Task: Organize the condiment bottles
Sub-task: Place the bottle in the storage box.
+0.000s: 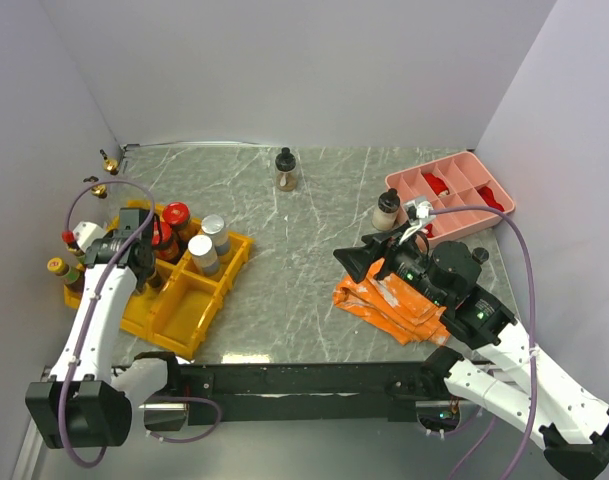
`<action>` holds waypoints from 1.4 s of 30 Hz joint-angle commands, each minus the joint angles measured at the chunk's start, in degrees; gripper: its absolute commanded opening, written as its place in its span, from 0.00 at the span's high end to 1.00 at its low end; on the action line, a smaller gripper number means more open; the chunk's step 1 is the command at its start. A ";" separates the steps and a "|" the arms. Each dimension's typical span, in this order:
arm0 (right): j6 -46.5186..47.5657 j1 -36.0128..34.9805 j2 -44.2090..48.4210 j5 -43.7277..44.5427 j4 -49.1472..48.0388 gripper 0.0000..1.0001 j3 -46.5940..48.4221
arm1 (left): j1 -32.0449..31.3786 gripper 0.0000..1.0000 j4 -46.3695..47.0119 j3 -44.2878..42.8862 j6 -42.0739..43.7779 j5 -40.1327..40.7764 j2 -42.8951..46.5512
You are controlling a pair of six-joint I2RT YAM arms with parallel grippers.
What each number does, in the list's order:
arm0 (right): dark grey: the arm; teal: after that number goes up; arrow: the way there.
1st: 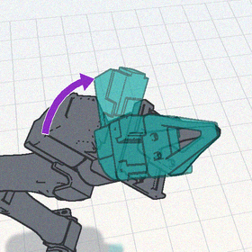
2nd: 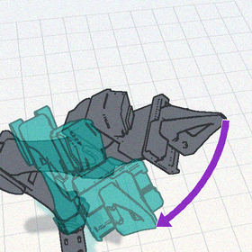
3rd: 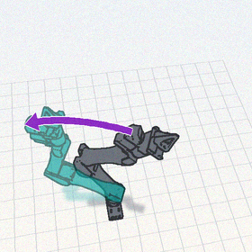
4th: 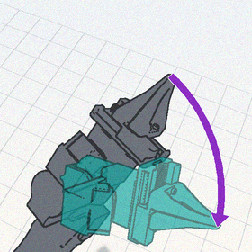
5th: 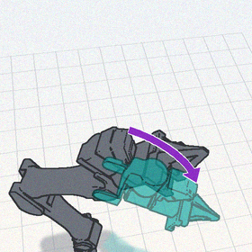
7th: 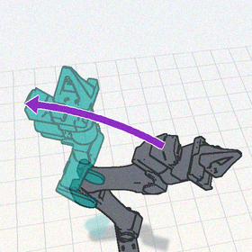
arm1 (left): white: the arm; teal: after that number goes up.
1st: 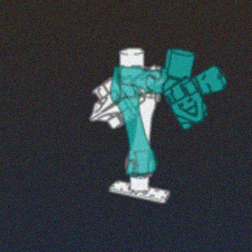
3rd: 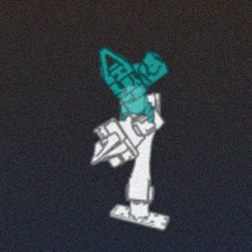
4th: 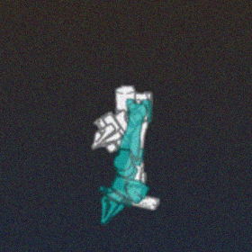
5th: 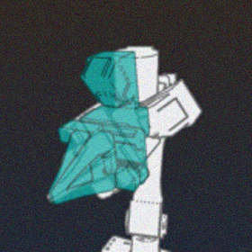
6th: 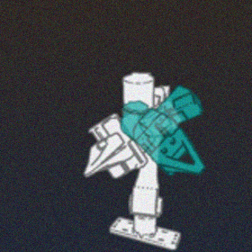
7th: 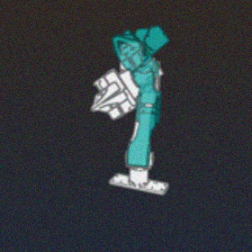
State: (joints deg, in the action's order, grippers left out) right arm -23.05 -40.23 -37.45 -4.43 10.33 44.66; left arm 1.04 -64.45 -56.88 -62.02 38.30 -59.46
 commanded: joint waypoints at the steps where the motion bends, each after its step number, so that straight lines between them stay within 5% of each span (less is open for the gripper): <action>1: 0.55 0.24 0.89 -0.67 -1.80 0.00 -0.19 | 0.72 0.99 7.57 2.04 -2.49 2.04 -0.91; 35: 0.55 0.24 -1.04 -1.20 -3.21 0.00 -1.25 | 1.78 0.60 13.47 8.46 -9.79 4.67 -7.42; 38: 0.46 0.24 -0.96 -1.02 -3.21 0.00 -1.16 | 1.77 0.46 12.42 7.93 -10.49 5.02 -7.69; 42: 0.55 0.24 -0.78 -0.94 -3.29 0.00 -1.33 | 1.86 0.44 10.13 7.14 -12.60 5.73 -7.95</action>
State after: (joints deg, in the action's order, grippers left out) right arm -23.03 -40.23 -38.50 -5.43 9.82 43.68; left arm 2.61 -52.14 -47.51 -71.77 41.93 -67.35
